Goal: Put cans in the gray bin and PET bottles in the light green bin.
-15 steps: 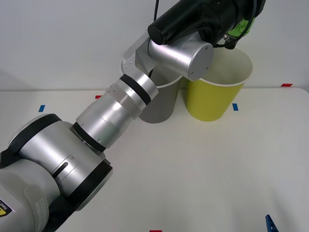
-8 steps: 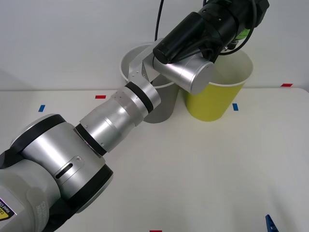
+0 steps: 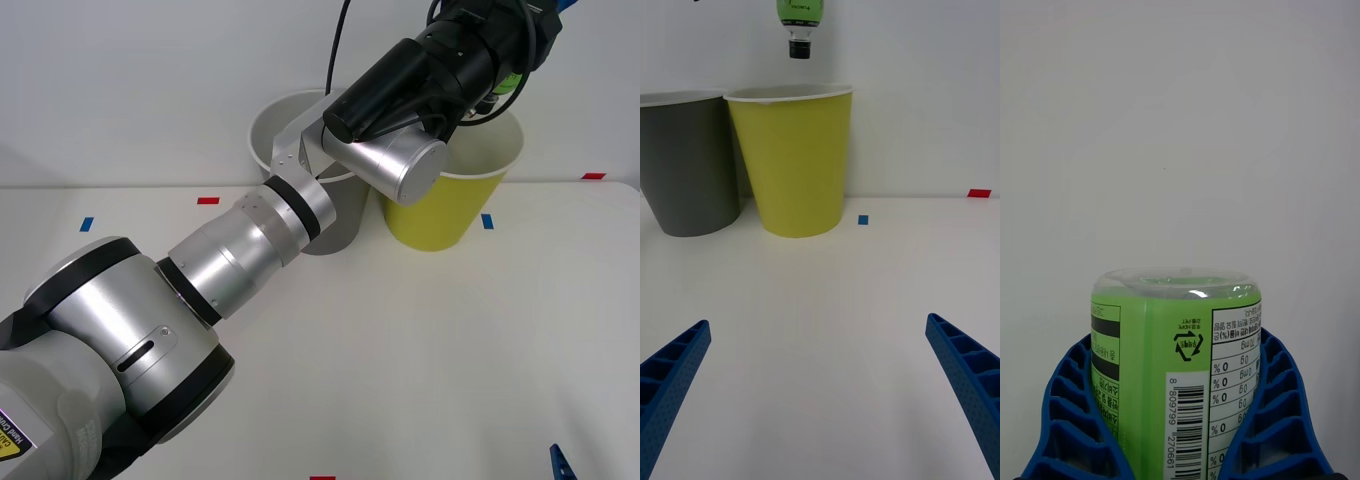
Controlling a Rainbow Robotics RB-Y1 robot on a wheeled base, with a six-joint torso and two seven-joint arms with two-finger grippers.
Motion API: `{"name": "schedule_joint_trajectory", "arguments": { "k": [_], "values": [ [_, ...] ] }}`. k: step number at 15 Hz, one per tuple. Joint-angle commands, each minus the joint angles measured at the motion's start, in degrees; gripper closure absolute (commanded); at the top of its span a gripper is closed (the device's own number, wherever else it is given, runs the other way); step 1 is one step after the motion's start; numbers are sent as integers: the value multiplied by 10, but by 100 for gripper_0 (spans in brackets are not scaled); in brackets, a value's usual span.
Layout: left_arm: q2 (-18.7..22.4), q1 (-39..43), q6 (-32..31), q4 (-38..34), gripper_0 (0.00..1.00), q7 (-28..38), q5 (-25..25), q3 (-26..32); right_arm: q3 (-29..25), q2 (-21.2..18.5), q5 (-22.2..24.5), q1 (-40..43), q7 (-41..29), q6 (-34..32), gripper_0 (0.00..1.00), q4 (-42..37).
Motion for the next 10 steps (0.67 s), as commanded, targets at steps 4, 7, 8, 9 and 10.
{"name": "schedule_joint_trajectory", "arguments": {
  "k": [4, 7, 8, 9, 10],
  "values": [
    [0, 0, -9, 5, 100, -2, -4, 0, 0, 0, 0, 0, 0, 0, 0, 0],
    [0, 0, -8, 5, 0, 2, 3, 1, 0, 0, 0, 0, 0, 0, 0, 0],
    [0, 0, -7, 5, 0, 2, 4, 1, 0, 0, 0, 0, 0, 0, 0, 0],
    [0, 0, -8, 5, 0, 2, 5, 0, 0, 0, 0, 0, 0, 0, 0, 0],
    [0, 0, -8, 5, 0, -1, 5, 3, 0, 0, 0, 0, 0, 0, 0, 0]
  ]
}}
